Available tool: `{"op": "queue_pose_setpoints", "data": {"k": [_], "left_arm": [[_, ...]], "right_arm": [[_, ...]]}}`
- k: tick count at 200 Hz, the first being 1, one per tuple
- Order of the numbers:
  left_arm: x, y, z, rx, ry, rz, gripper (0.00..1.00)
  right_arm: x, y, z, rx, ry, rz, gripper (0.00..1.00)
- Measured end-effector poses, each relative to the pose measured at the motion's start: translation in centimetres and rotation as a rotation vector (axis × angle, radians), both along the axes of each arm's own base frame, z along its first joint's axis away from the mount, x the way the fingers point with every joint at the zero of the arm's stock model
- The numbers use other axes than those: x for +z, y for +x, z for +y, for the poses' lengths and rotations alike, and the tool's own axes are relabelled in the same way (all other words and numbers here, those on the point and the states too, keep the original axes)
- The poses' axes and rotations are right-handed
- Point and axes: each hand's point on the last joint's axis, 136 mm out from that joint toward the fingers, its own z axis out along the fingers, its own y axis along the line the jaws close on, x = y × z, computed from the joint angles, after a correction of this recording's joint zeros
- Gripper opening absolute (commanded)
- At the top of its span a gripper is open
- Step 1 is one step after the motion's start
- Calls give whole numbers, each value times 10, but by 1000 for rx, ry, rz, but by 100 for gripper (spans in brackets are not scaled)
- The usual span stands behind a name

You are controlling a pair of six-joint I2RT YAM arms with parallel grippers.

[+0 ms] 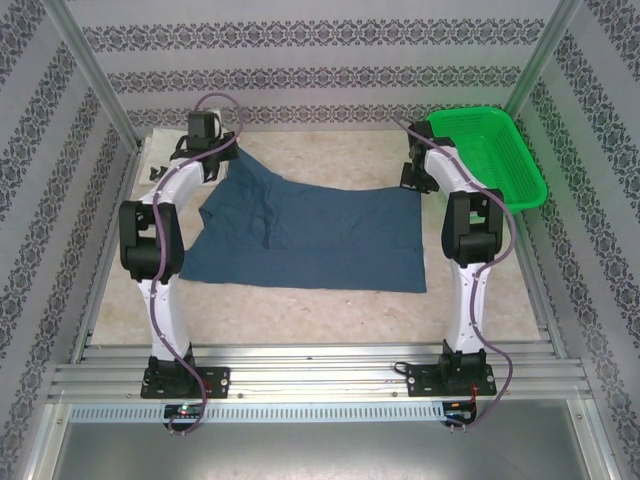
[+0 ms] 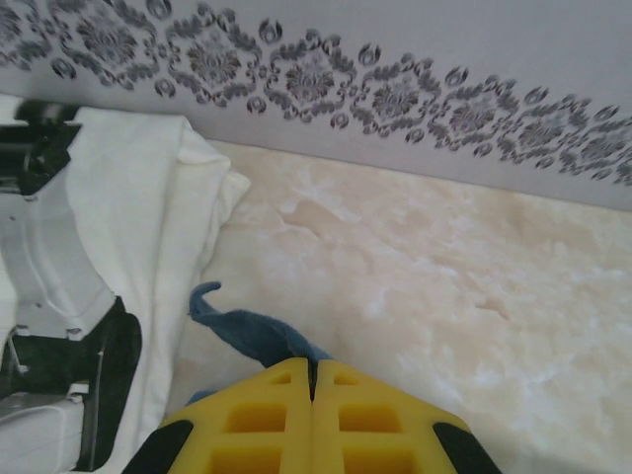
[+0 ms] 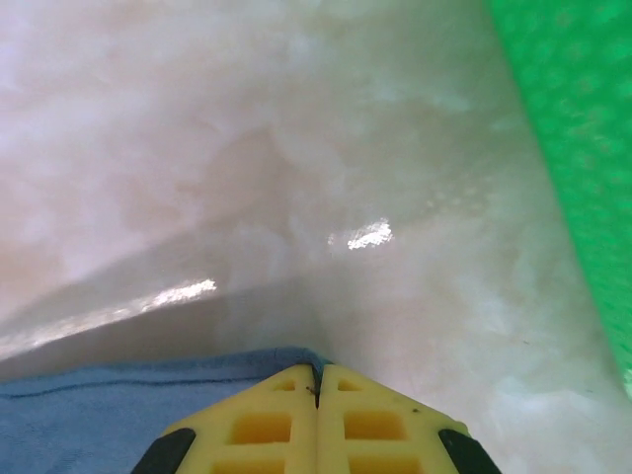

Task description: Fold and stack the t-shirts

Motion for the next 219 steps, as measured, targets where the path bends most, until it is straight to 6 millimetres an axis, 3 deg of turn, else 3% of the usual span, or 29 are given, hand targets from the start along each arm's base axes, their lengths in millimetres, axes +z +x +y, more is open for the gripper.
{"op": "queue_pose_setpoints", "data": {"k": [22, 43, 102, 148, 219], "left_arm": [[14, -10, 7, 4, -16, -40, 0], [17, -20, 11, 7, -34, -61, 0], [-7, -52, 20, 32, -78, -39, 0], [-14, -81, 24, 56, -90, -38, 0], [-16, -130, 62, 183, -97, -56, 0]], "right_arm": [[24, -3, 1, 1, 5, -76, 0], [31, -10, 0, 0, 8, -110, 0], [1, -53, 1, 1, 7, -53, 0], [1, -74, 6, 4, 5, -65, 0], [-1, -106, -1, -16, -13, -71, 0]]}}
